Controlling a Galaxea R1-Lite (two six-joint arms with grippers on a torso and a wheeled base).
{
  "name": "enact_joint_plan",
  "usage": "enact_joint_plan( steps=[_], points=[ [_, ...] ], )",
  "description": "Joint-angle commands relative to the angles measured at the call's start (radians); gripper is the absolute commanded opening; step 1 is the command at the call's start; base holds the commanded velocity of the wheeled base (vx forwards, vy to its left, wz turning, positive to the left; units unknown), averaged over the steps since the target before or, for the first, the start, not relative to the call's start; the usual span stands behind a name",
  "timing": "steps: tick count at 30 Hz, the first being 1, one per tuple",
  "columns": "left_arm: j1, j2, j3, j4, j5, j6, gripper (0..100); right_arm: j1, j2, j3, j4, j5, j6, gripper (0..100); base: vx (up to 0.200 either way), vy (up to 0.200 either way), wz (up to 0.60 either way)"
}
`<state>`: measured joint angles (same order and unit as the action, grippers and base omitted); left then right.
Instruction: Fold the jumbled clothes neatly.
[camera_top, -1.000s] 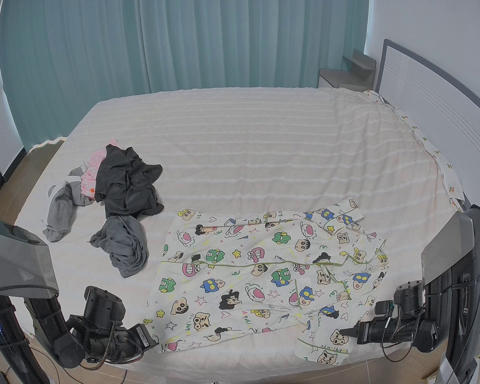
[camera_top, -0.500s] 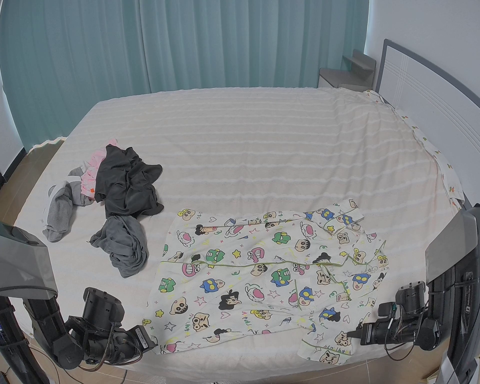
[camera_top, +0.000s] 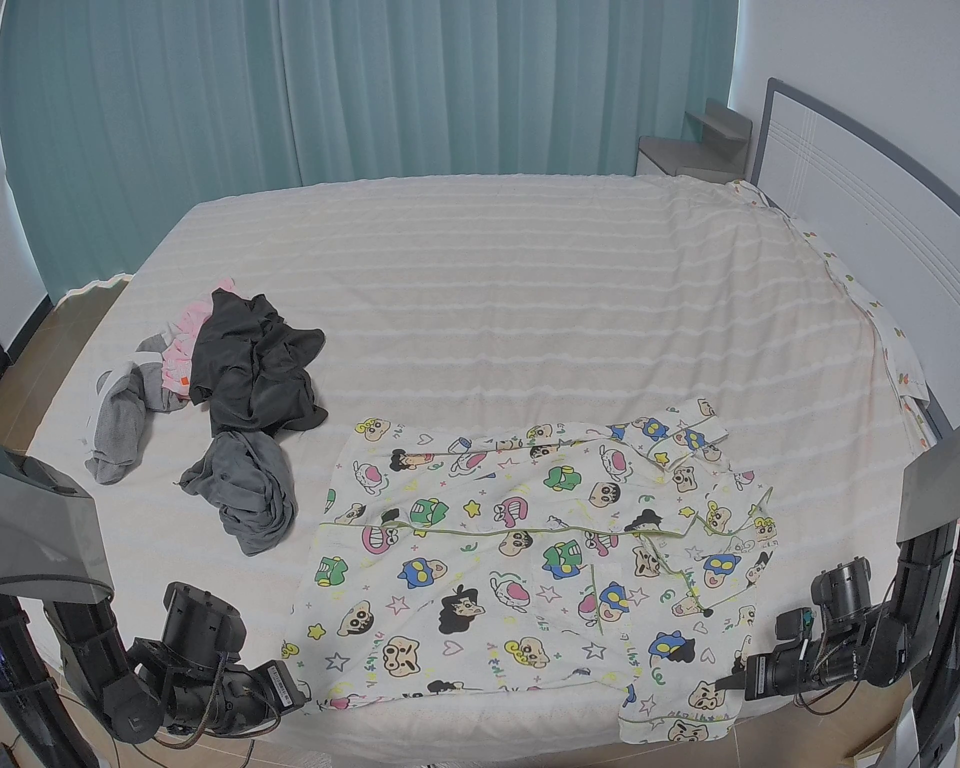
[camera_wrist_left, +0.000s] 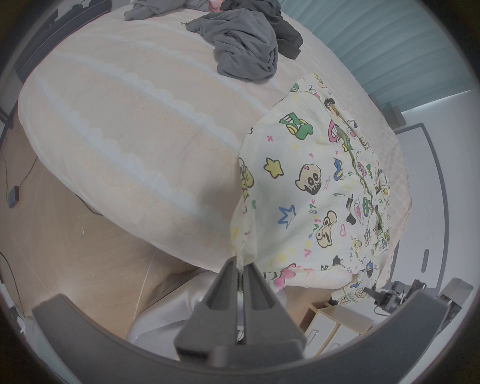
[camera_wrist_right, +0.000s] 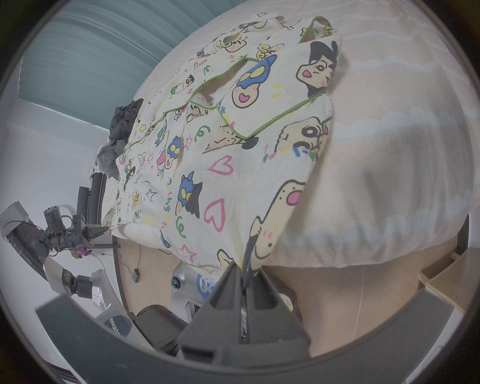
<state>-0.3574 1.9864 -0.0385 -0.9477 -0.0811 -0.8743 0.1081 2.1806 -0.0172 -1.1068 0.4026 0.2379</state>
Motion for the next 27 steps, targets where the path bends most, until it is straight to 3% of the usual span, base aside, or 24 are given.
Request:
enact_joint_plan(
  steps=[1, 6, 10, 17, 27],
  points=[
    [0.000, 0.006, 0.016, 0.000, 0.000, 0.018, 0, -0.022, -0.045, 0.017, 0.041, 0.016, -0.020, 0, 0.000, 0.000, 0.00],
    [-0.005, 0.023, 0.017, 0.000, 0.000, 0.031, 0, -0.034, -0.055, 0.017, 0.068, 0.019, -0.031, 0, 0.000, 0.000, 0.00],
    [-0.006, 0.063, 0.017, -0.002, 0.003, 0.031, 0, -0.045, -0.081, 0.017, 0.176, 0.038, -0.080, 0, 0.000, 0.000, 0.00],
    [-0.008, 0.066, 0.020, 0.000, 0.003, 0.029, 0, -0.051, -0.079, 0.017, 0.208, 0.050, -0.091, 0, 0.000, 0.000, 0.00],
    [-0.008, 0.066, 0.031, 0.001, 0.004, 0.029, 0, -0.064, -0.084, 0.017, 0.271, 0.044, -0.169, 0, 0.000, 0.000, 0.00]
  ],
)
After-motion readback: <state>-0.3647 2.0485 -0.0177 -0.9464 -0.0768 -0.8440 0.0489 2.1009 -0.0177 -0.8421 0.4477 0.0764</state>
